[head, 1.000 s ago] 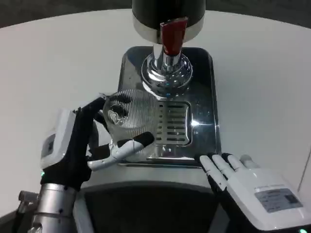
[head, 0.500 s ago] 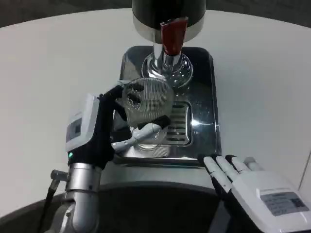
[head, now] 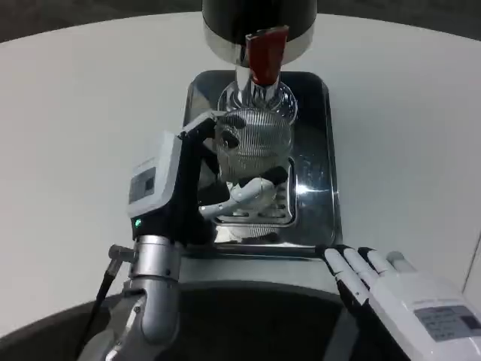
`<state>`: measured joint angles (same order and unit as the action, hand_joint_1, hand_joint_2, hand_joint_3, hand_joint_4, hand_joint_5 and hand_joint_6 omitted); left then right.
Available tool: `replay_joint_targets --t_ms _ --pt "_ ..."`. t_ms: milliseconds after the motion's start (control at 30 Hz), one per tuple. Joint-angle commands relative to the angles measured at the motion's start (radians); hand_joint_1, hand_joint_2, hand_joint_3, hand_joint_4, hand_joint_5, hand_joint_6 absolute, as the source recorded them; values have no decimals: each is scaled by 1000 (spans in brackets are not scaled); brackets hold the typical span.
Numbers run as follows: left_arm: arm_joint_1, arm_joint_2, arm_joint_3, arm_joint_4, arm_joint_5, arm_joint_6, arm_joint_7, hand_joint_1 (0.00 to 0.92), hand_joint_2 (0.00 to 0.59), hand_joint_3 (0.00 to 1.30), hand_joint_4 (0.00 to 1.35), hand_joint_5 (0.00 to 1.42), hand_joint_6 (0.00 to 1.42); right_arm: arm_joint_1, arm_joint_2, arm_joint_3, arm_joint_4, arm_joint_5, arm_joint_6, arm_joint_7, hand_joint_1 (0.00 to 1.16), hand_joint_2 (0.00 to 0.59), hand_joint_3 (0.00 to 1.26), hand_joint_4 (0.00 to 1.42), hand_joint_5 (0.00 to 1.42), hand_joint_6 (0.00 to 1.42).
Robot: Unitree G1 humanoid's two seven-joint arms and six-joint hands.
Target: Grasp the cup under the faucet to collect the drink, then remove the cup.
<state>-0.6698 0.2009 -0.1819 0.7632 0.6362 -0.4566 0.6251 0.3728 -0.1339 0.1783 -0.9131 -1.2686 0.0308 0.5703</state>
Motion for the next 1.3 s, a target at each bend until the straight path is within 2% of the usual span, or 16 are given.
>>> replay_joint_targets --t_ms 33,333,533,700,867,1067,1300 --pt "-24 0 -21 23 -1 -2 20 490 195 977 977 1026 1287 25 -4 -13 -20 20 -14 -15 672 290 0 0 0 0" --pt "-25 11 -44 36 -2 4 19 423 162 954 816 958 1264 42 -8 -30 -22 49 -15 -22 670 296 0 0 0 0" --pt "-14 23 -55 32 3 10 13 356 102 648 518 821 1191 56 -7 -35 -25 63 -16 -31 669 297 0 0 0 0" --pt "-9 35 -66 25 5 16 7 329 69 465 321 697 1122 70 -4 -36 -30 72 -16 -37 669 297 0 0 0 0" --pt "-6 50 -81 23 3 17 -10 282 39 316 152 523 903 80 0 -35 -34 75 -14 -43 669 297 0 0 0 0" --pt "-1 59 -88 15 -2 6 -26 223 10 241 87 438 774 98 5 -34 -42 78 -14 -53 669 297 0 0 0 0" --pt "34 82 -66 -43 -27 -6 -44 201 0 259 124 450 793 110 5 -34 -45 78 -17 -61 667 300 0 0 0 0"
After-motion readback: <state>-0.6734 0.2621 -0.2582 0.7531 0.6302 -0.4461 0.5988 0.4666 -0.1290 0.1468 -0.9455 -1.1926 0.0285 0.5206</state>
